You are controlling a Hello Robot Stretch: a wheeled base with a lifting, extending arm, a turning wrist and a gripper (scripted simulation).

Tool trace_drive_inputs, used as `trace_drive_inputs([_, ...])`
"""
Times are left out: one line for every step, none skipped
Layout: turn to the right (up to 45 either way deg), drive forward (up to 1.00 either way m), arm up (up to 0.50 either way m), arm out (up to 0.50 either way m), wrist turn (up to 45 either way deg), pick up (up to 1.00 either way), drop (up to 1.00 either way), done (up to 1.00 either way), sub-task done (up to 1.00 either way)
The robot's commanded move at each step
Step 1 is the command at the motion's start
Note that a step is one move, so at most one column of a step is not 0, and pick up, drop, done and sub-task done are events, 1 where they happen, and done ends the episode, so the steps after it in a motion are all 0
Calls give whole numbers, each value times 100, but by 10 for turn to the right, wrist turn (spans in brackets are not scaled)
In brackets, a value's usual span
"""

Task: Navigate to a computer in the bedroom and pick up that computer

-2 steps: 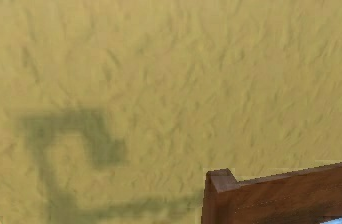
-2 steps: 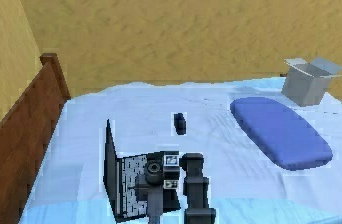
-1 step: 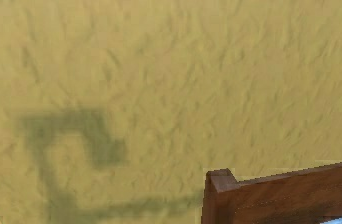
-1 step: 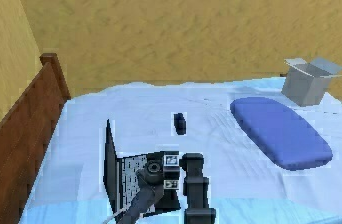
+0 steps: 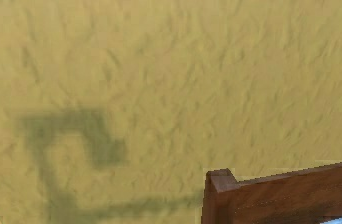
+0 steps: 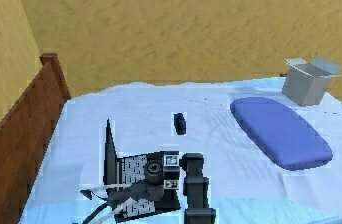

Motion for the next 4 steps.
trace_drive_inputs([0,0,0,0,450,0,0,0,0])
trace_drive_inputs([0,0,-30,0,0,0,0,0,0])
trace_drive_inputs([0,0,0,0,0,100,0,0,0])
trace_drive_inputs([0,0,10,0,0,0,0,0,0])
